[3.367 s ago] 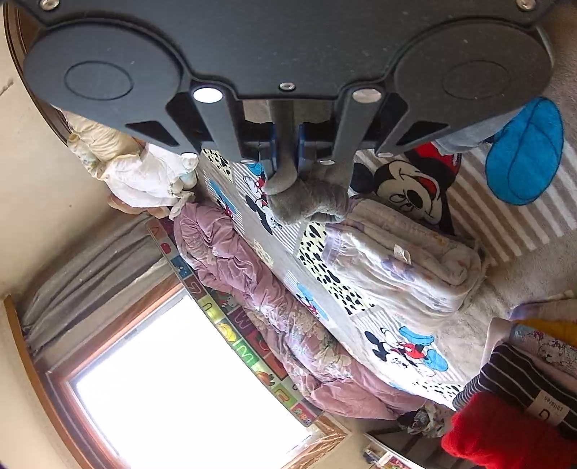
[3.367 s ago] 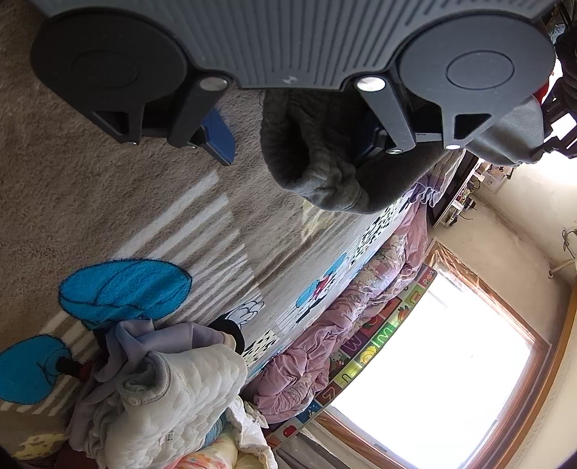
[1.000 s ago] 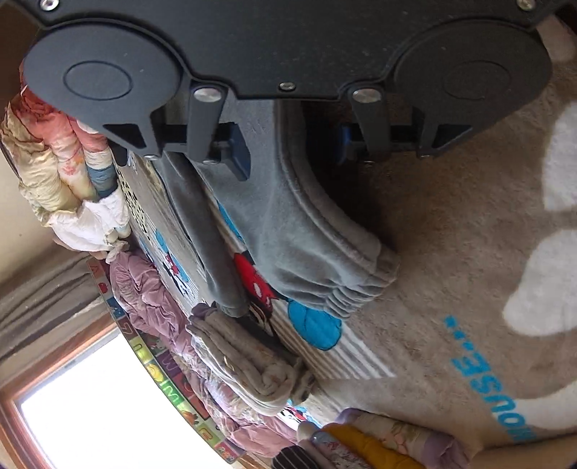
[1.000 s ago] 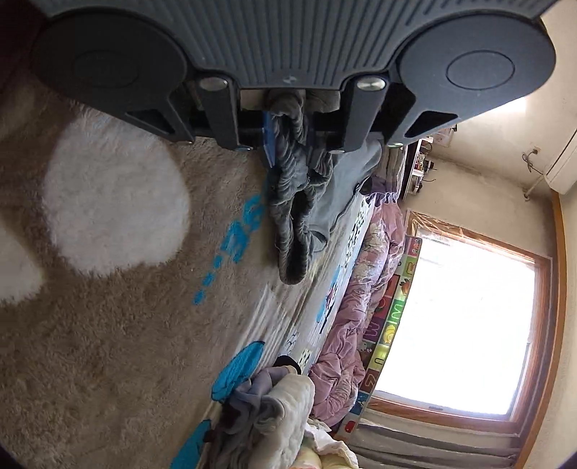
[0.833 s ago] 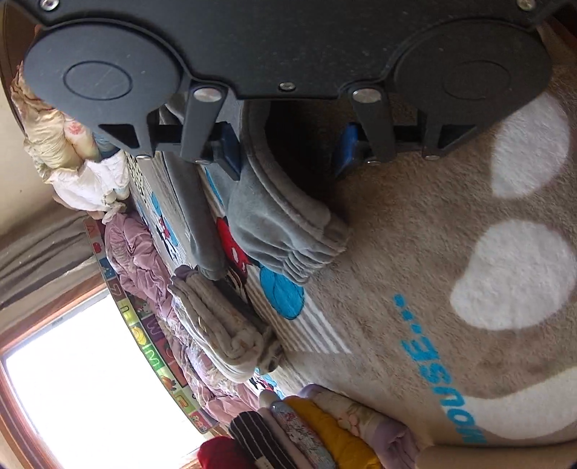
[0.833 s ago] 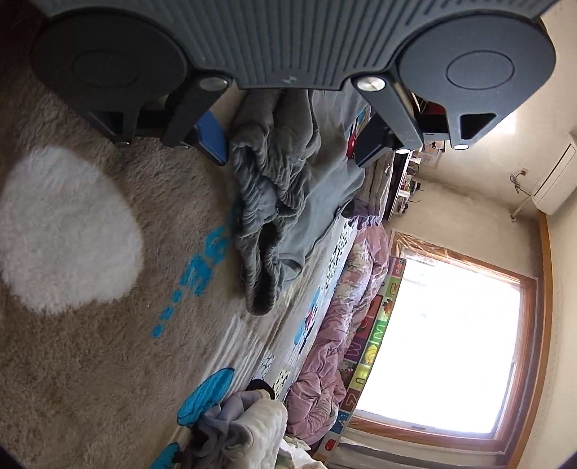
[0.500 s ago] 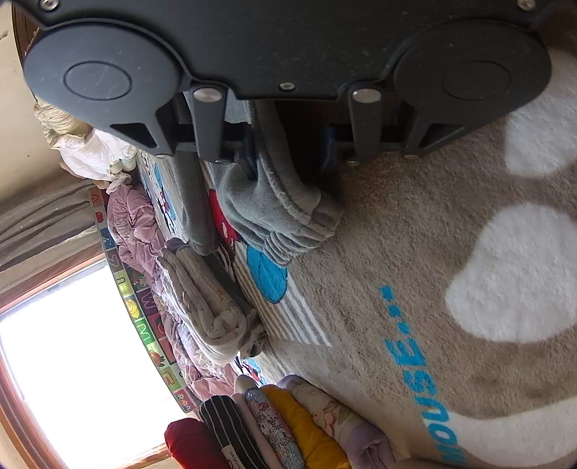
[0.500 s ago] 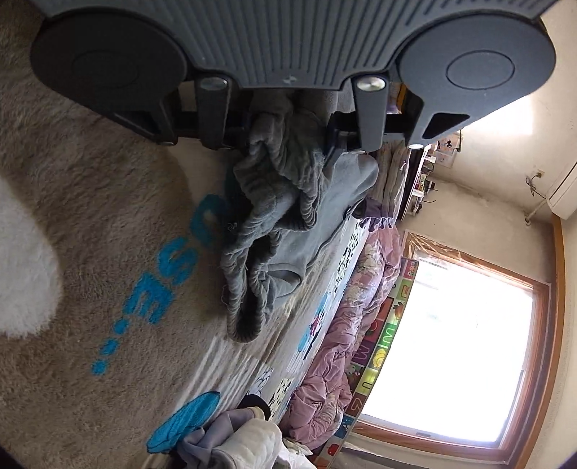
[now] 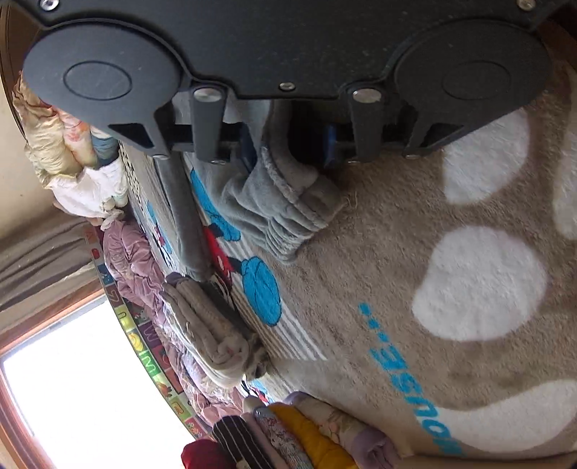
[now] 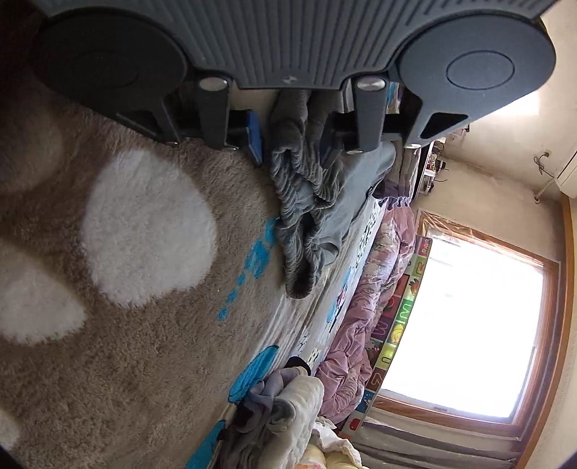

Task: Fold clothes

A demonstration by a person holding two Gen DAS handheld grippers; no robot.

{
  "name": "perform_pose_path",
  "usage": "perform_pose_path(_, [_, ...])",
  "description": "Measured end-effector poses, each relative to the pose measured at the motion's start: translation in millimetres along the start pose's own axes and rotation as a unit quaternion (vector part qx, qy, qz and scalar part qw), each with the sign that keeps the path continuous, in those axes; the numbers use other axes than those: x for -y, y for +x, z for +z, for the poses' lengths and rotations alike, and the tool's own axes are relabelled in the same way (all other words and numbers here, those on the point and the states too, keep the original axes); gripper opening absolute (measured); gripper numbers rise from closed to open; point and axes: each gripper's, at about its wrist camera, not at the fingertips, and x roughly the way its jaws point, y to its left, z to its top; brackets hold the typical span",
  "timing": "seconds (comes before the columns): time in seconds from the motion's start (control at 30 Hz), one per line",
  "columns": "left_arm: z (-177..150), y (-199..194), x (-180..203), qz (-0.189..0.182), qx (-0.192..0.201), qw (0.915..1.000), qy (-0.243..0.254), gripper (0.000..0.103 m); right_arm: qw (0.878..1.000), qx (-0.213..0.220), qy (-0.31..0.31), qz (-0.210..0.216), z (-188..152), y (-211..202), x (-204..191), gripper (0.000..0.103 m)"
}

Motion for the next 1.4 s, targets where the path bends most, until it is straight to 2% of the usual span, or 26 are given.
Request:
perform_pose_path(0.03, [-1,1,-2,-0.001,0.003,1.0000,-0.004,0.045,1.000,-0.001,-0.014,-0.006,-1,4,-4,0.049])
perform_pose_path(0.13, [-1,1,-2,-0.004,0.009,0.9999,-0.009,0.038,0.996,-0.004,-0.077,-0.039,-9,22,-22,0.051])
perform_pose_path(0.17, [0,0,3,-0.008,0.013,0.9999,0.005,0.025,0.996,-0.010,-0.085,-0.035,-11,28,-26,0.046])
perform_pose_path(0.2, [1,-3,10,-0.013,0.017,0.9995,0.022,0.020,0.995,-0.017,-0.091,-0.030,-12,33,-30,0.037])
perform_pose_path(0.23, [2,-14,20,-0.025,0.040,0.9973,0.056,0.020,0.994,-0.016,-0.099,-0.032,-13,35,-35,0.026])
perform_pose_path(0.3, [1,-39,41,-0.055,0.094,0.9853,0.132,0.020,0.993,0.016,-0.119,-0.017,-13,21,-49,0.023])
perform_pose_path(0.33, [-2,-45,46,-0.058,0.110,0.9794,0.159,0.020,0.992,0.027,-0.124,-0.008,-10,11,-55,0.023])
perform_pose_path(0.4, [-10,-31,43,0.007,0.066,0.9807,0.184,0.027,0.992,0.020,-0.119,-0.022,-4,6,-45,0.022])
perform_pose_path(0.47, [-16,-17,17,0.021,0.022,0.9901,0.137,0.025,0.993,0.002,-0.108,-0.054,0,6,-25,0.022])
perform_pose_path(0.53, [-13,-11,-1,0.015,-0.014,0.9962,0.084,0.031,0.995,-0.005,-0.091,-0.045,-3,3,-7,0.020])
perform_pose_path(0.57, [-8,-13,-3,0.004,-0.017,0.9976,0.067,0.040,0.995,-0.006,-0.092,-0.042,-3,1,-7,0.021])
perform_pose_path(0.6, [-2,-17,-6,-0.008,-0.011,0.9985,0.053,0.055,0.994,-0.007,-0.101,-0.041,-4,-1,-11,0.021])
perform_pose_path(0.7, [3,-17,-15,-0.024,-0.004,0.9996,0.015,0.056,0.993,-0.008,-0.109,-0.037,-4,-2,-11,0.022])
perform_pose_path(0.73, [4,-15,-15,-0.024,-0.003,0.9997,0.008,0.054,0.994,-0.008,-0.101,-0.034,-4,-2,-8,0.022])
perform_pose_path(0.77, [4,-13,-10,-0.013,-0.003,0.9996,0.026,0.046,0.995,-0.008,-0.093,-0.032,-3,-2,-5,0.021])
perform_pose_path(0.8, [4,-11,-4,0.000,-0.004,0.9987,0.050,0.019,0.995,-0.009,-0.096,-0.034,-4,-1,-6,0.022])
perform_pose_path(0.83, [4,-8,3,0.014,-0.005,0.9972,0.074,0.020,0.994,-0.010,-0.101,-0.035,-4,-1,-6,0.022])
perform_pose_path(0.93, [1,-35,23,-0.029,0.066,0.9903,0.119,0.020,0.994,-0.001,-0.103,-0.031,-6,-5,-9,0.024])
perform_pose_path(0.97, [0,-33,25,0.001,0.069,0.9894,0.128,0.021,0.994,-0.001,-0.106,-0.034,-6,-4,-8,0.023])
perform_pose_path(1.0, [0,-21,20,0.052,0.049,0.9895,0.125,0.025,0.993,-0.002,-0.109,-0.039,-7,-4,-8,0.023])
perform_pose_path(1.13, [-2,-26,9,0.074,0.054,0.9908,0.100,0.036,0.991,-0.005,-0.125,-0.047,-9,-4,-10,0.022])
perform_pose_path(1.17, [-3,-28,6,0.076,0.056,0.9911,0.094,0.049,0.991,-0.004,-0.128,-0.046,-8,-7,-12,0.025])
perform_pose_path(1.23, [-5,-44,19,0.078,0.102,0.9839,0.124,0.053,0.989,0.019,-0.139,-0.054,-7,-20,-18,0.034])
perform_pose_path(1.3, [-8,-54,37,0.073,0.132,0.9736,0.171,0.053,0.981,0.058,-0.168,-0.076,-5,-34,-27,0.035])
perform_pose_path(1.37, [-15,-53,51,0.059,0.138,0.9650,0.215,0.053,0.967,0.091,-0.220,-0.087,-6,-43,-40,0.035])
perform_pose_path(1.4, [-18,-50,57,0.048,0.133,0.9619,0.234,0.052,0.960,0.094,-0.251,-0.078,-7,-43,-50,0.035])
